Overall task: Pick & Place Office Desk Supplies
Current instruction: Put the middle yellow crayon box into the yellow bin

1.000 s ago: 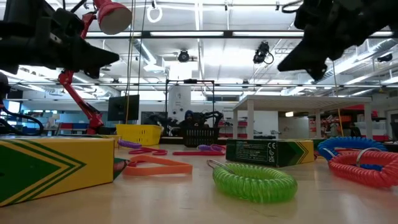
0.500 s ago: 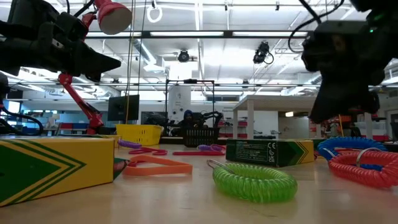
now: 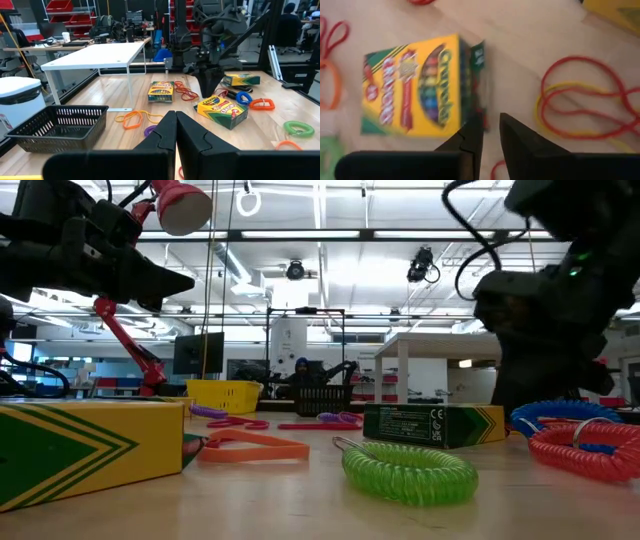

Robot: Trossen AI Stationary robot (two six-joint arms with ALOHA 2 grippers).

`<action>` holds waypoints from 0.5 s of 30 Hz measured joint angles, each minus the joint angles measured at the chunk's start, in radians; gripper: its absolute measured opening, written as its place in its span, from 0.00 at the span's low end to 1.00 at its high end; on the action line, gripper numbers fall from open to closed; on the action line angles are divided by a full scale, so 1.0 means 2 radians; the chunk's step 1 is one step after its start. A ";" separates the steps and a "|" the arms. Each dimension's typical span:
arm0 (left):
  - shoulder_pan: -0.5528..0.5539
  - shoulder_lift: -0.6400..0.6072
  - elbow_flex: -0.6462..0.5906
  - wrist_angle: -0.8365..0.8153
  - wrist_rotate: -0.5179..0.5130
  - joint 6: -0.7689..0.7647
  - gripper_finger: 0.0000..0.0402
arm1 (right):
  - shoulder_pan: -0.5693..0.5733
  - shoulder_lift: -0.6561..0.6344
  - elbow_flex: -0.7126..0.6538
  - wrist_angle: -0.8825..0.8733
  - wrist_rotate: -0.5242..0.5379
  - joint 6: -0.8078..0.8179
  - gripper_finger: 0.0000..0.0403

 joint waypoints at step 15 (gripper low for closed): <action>0.000 0.000 0.000 0.000 0.000 -0.003 0.02 | -0.020 0.006 0.000 0.027 -0.052 -0.024 0.17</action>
